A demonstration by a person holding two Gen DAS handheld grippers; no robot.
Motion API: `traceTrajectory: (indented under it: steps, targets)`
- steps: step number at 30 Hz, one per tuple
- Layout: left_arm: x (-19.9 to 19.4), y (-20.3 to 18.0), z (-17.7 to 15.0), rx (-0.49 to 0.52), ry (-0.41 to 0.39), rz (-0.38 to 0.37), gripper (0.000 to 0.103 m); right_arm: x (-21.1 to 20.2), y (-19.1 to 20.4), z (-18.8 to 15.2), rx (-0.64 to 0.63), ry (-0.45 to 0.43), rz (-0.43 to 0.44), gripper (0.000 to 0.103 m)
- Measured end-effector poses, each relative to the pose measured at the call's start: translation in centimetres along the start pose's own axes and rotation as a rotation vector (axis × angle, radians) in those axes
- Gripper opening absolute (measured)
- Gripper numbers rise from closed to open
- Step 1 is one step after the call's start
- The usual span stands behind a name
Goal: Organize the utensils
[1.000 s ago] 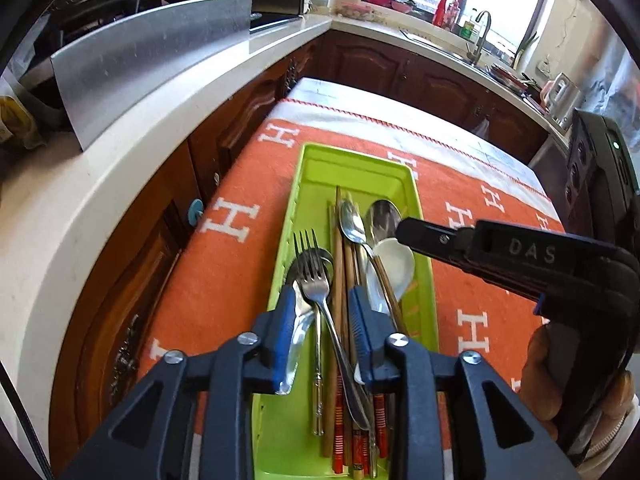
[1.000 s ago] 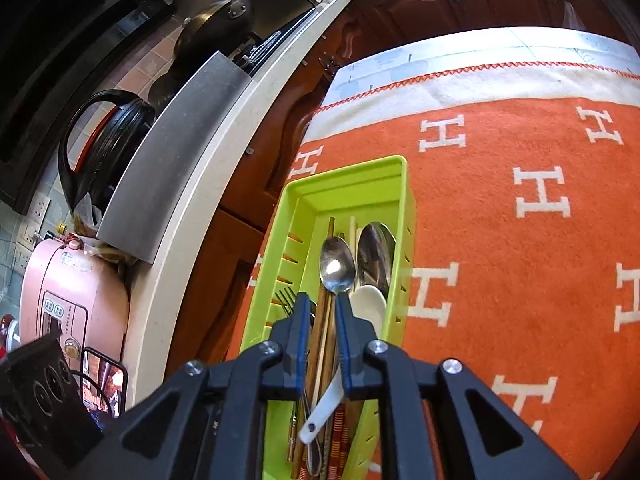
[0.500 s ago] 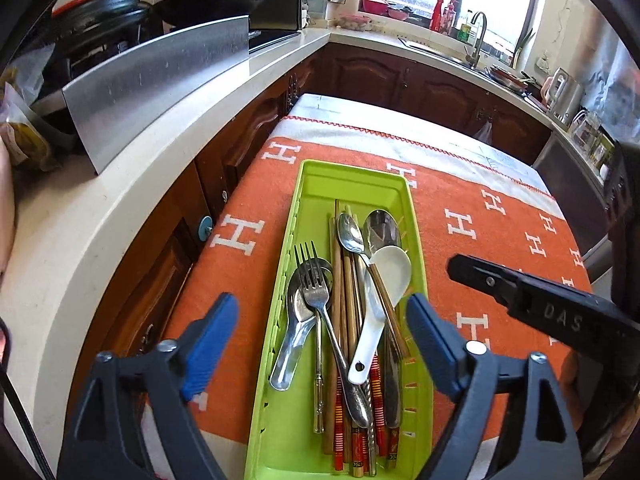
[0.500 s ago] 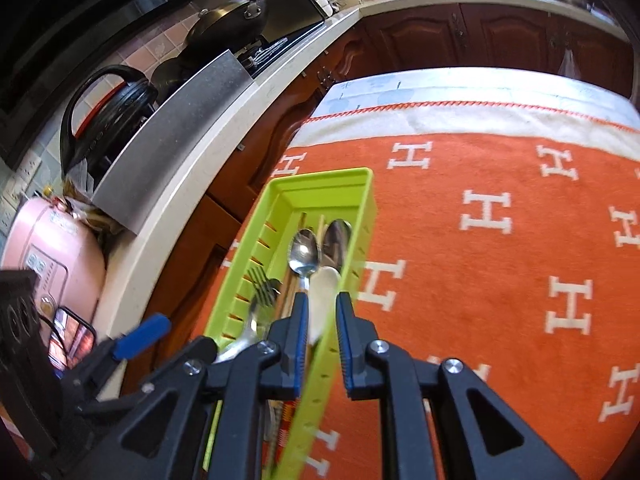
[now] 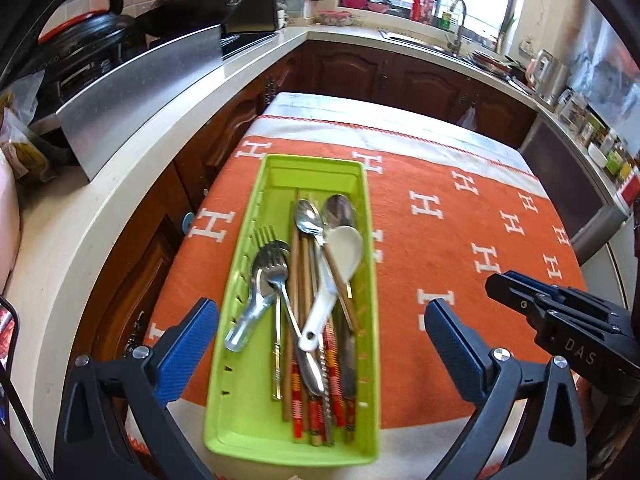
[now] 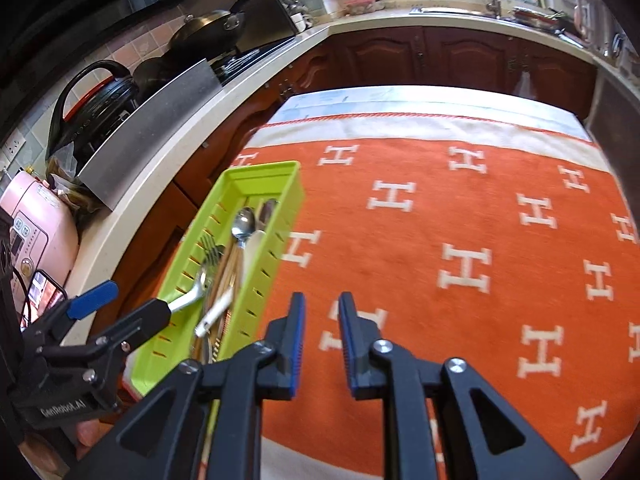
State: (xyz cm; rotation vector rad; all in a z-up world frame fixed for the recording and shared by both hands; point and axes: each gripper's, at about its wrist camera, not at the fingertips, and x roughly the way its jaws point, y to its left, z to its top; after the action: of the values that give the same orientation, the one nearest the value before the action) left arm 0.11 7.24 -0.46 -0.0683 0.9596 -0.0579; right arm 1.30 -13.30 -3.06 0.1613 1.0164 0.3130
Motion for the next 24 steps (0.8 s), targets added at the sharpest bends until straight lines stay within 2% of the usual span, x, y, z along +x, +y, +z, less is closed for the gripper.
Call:
traceTrajectory:
  steps: [13,21,24]
  targets:
    - [-2.8,-6.7,0.1,0.152,-0.031,0.024,0.102,-6.1,-4.1,-1.9,0.040,-0.059,-0.123,0.034]
    - [-4.7,-10.9,2.1,0.221,-0.087,0.022,0.102,-9.5,-5.3,-1.5,0.080,-0.114,-0.125,0.034]
    - [-5.2,-12.0,2.8,0.208,-0.106,0.016,0.102,-10.6,-5.7,-1.4,0.102,-0.135,-0.121,0.035]
